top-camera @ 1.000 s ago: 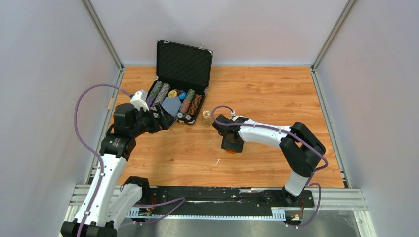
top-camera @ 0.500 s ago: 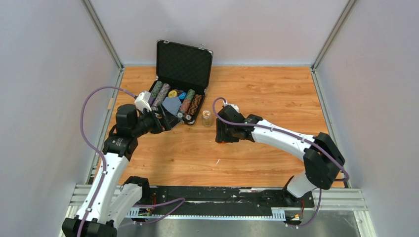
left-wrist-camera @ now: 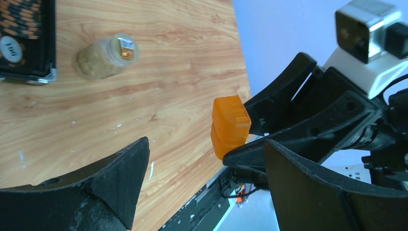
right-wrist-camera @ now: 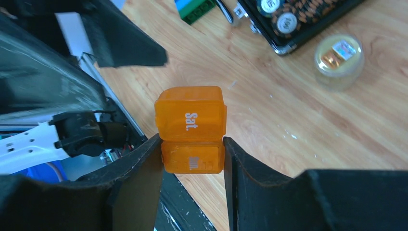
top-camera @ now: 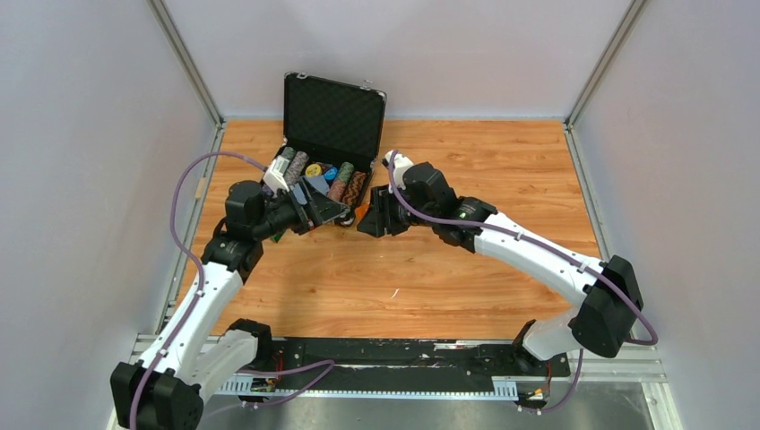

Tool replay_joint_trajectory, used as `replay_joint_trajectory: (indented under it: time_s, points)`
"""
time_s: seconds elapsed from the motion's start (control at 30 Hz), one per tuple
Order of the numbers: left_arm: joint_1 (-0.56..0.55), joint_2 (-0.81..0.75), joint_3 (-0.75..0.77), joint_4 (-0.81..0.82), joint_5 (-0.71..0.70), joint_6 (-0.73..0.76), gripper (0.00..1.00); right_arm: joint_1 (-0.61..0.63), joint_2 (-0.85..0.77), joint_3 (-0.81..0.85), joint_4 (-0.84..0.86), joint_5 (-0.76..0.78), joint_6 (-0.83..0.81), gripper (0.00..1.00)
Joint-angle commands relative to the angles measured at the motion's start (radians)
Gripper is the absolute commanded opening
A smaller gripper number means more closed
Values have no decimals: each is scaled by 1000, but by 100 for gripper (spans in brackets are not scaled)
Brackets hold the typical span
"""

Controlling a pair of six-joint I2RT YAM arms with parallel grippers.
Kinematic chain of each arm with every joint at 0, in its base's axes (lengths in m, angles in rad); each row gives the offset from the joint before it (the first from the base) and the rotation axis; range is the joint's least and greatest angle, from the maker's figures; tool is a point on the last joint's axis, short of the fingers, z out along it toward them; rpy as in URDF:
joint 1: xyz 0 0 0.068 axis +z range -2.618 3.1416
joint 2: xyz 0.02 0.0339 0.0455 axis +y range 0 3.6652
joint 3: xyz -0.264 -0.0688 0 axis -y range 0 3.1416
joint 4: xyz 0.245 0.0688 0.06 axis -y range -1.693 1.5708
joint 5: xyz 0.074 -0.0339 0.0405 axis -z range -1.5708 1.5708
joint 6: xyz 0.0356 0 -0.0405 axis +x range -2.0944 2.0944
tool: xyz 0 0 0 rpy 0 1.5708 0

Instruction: Sort the pills into containers

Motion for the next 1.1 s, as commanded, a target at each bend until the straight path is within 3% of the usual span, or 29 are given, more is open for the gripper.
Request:
replay_joint_trajectory:
  time_s: [0.0,0.3,0.83,1.07]
  points:
    - [-57,22,2,118,4,-56,95,7,9,64,64,-54,-46,29]
    - [-101,50,-20,236,-32,-88,94,18,29,80,57,-62,-21,29]
    - [-137,69,-27,208,-73,-84,52,19,31,98,57,-91,40,28]
    - [-151,90,-1,138,-81,-64,54,19,47,117,57,-89,63,28]
